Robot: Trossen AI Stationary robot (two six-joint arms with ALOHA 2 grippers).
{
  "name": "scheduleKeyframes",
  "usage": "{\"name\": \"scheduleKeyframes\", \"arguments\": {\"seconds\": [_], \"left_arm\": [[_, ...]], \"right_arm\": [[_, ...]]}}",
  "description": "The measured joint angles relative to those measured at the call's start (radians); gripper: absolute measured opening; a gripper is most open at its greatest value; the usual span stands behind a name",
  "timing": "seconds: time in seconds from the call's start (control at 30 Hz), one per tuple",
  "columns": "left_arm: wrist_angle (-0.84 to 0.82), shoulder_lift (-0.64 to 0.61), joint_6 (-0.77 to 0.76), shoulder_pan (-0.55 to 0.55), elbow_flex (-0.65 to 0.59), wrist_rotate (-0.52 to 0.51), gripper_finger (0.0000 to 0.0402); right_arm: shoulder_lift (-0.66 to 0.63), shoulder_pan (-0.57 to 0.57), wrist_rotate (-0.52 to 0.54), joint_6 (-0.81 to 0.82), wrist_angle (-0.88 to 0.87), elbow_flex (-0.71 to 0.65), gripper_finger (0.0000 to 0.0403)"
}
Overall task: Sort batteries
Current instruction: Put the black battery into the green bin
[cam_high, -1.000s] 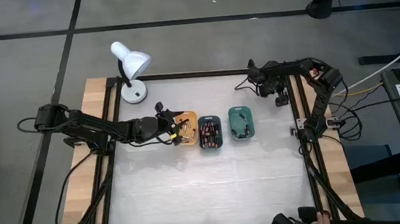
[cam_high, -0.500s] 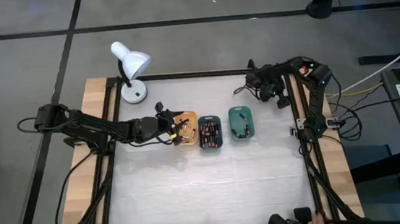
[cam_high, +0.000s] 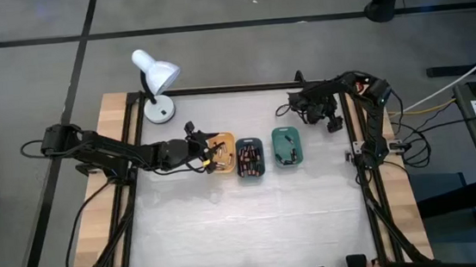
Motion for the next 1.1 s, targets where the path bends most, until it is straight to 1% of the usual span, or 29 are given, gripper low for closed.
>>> {"name": "scheduleKeyframes", "arguments": {"seconds": [0.13,0.27,0.37,0.53,0.67,0.7,0.77,0.87,0.93,1.03,1.1], "left_arm": [[0.000,0.000,-0.002,0.000,0.000,0.000,0.0156],[0.000,0.000,-0.004,0.000,0.000,0.000,0.0156],[0.000,0.000,-0.004,0.000,0.000,0.000,0.0156],[0.001,0.000,-0.005,0.000,0.000,0.000,0.0156],[0.001,0.000,-0.005,0.000,0.000,0.000,0.0156],[0.001,0.000,-0.005,0.000,0.000,0.000,0.0156],[0.001,0.000,-0.005,0.000,0.000,0.000,0.0156],[0.001,0.000,-0.005,0.000,0.000,0.000,0.0156],[0.001,0.000,-0.005,0.000,0.000,0.000,0.0156],[0.001,0.000,-0.005,0.000,0.000,0.000,0.0156],[0.001,0.000,-0.005,0.000,0.000,0.000,0.0156]], "right_arm": [[0.000,0.030,-0.044,0.046,-0.028,0.000,0.0305],[0.000,0.036,-0.076,0.054,-0.034,0.000,0.0252],[0.000,0.029,-0.085,0.055,-0.036,0.000,0.0201],[-0.001,0.013,-0.091,0.049,-0.027,0.009,0.0102],[-0.001,0.014,-0.143,0.049,-0.041,0.042,0.0027],[-0.001,0.014,-0.160,0.049,-0.051,0.055,0.0019],[0.000,0.015,-0.188,0.080,-0.069,0.088,0.0019],[0.000,0.015,-0.209,0.155,-0.130,0.151,0.0036],[-0.003,0.016,-0.206,0.181,-0.190,0.194,0.0038],[-0.024,0.016,-0.215,0.209,-0.245,0.263,0.0027],[-0.046,0.016,-0.262,0.219,-0.286,0.305,0.0019]]}}
